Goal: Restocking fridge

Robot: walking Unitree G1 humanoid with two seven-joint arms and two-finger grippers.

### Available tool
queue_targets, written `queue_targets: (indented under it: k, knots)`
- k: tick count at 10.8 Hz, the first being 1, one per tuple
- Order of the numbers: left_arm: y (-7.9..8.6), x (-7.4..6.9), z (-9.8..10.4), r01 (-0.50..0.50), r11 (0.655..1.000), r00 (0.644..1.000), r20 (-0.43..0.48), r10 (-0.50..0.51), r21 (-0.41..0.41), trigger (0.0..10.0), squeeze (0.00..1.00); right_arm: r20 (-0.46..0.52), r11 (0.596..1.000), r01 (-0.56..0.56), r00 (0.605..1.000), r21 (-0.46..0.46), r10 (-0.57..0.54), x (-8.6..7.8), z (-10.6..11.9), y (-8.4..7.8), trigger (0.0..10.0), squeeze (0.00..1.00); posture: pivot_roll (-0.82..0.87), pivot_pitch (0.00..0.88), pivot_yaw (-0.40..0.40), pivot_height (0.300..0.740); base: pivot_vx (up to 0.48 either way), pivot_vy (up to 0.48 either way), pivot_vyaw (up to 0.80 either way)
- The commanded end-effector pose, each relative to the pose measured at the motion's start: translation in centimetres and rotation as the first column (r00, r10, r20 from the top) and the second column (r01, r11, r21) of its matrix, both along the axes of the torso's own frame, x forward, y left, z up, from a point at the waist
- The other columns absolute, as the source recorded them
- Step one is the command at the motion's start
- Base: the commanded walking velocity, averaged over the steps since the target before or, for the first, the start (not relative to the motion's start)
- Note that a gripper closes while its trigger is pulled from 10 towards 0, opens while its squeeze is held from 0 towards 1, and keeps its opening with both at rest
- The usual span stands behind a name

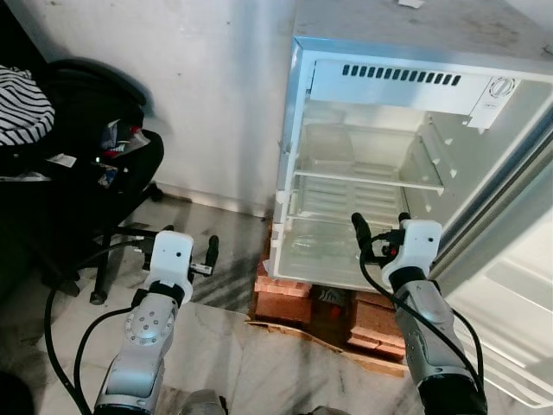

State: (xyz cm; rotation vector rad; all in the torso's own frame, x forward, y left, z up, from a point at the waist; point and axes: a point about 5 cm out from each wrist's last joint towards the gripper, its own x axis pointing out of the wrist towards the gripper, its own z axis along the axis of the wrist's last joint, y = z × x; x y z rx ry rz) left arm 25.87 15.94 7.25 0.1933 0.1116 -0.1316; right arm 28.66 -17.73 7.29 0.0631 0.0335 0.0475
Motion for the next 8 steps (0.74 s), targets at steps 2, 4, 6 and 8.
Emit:
queue_targets:
  k: [2, 4, 6, 8]
  knots:
    - [-0.25, 0.16, 0.05, 0.003, 1.0, 1.0, 0.001, -0.003, 0.0, 10.0, 0.0, -0.003, 1.0, -0.009, 1.0, -0.006, 0.009, 0.01, -0.17, 0.18, 10.0, 0.0, 0.14, 0.048, -0.044, 0.74, 0.0, -0.388, 0.0]
    - [-0.57, 0.12, 0.01, 0.015, 1.0, 1.0, 0.002, -0.015, 0.005, 10.0, 0.0, -0.007, 1.0, -0.007, 1.0, -0.011, 0.007, -0.11, -0.35, 0.0, 10.0, 0.0, 0.13, 0.053, -0.044, 0.74, 0.0, -0.427, 0.0]
    - [-0.64, 0.2, 0.03, 0.02, 1.0, 1.0, 0.002, -0.02, 0.004, 10.0, 0.0, -0.005, 1.0, -0.001, 1.0, -0.014, 0.001, -0.03, -0.32, -0.18, 10.0, 0.0, 0.13, 0.054, -0.043, 0.74, 0.0, -0.437, 0.0]
    - [-0.68, 0.19, -0.02, 0.023, 1.0, 1.0, 0.0, -0.023, 0.006, 10.0, 0.0, -0.006, 1.0, -0.011, 1.0, -0.012, 0.011, 0.01, -0.39, -0.01, 10.0, 0.0, 0.13, 0.055, -0.041, 0.74, 0.0, -0.424, 0.0]
